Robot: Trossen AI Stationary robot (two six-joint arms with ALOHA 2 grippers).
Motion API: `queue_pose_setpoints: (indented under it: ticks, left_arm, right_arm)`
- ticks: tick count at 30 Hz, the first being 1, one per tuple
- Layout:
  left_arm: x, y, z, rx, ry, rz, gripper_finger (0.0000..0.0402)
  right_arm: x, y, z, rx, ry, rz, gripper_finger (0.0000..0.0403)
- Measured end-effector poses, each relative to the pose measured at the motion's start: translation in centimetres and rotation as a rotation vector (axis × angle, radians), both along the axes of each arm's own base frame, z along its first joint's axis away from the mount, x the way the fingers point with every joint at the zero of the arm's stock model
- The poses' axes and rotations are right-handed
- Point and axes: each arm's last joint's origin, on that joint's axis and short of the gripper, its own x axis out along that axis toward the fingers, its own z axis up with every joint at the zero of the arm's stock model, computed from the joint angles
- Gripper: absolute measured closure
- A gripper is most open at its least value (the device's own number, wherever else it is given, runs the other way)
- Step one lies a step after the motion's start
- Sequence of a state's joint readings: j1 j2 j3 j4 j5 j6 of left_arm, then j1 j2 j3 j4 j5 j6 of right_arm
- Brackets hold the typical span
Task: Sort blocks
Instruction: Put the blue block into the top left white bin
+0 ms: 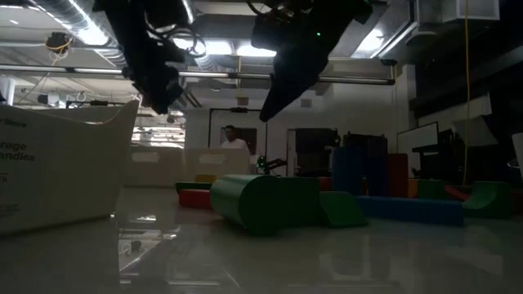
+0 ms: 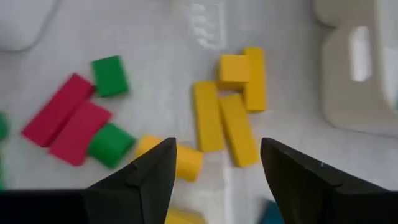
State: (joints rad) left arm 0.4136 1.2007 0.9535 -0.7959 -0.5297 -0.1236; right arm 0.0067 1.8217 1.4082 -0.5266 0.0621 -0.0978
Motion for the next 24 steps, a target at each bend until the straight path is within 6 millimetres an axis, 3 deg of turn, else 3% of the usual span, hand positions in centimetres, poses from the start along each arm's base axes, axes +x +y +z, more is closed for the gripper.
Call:
queue_pose_setpoints:
  ticks: [9, 19, 24]
  left_arm:
    - [-1.6, 3.6, 0.3, 0.045, -0.007, 0.112, 0.0345]
    - [-1.2, 4.8, -1.0, -0.089, -0.014, 0.038, 0.0343]
    - [-0.5, 5.5, -2.5, -0.130, 0.039, 0.046, 0.0343]
  right_arm:
    - [-0.6, 0.3, -0.4, 0.090, 0.073, 0.026, 0.0168]
    - [-2.5, 0.2, -1.3, 0.175, 0.290, -0.145, 0.0168]
    - [-3.5, 0.1, -0.5, 0.150, 0.322, -0.162, 0.0168]
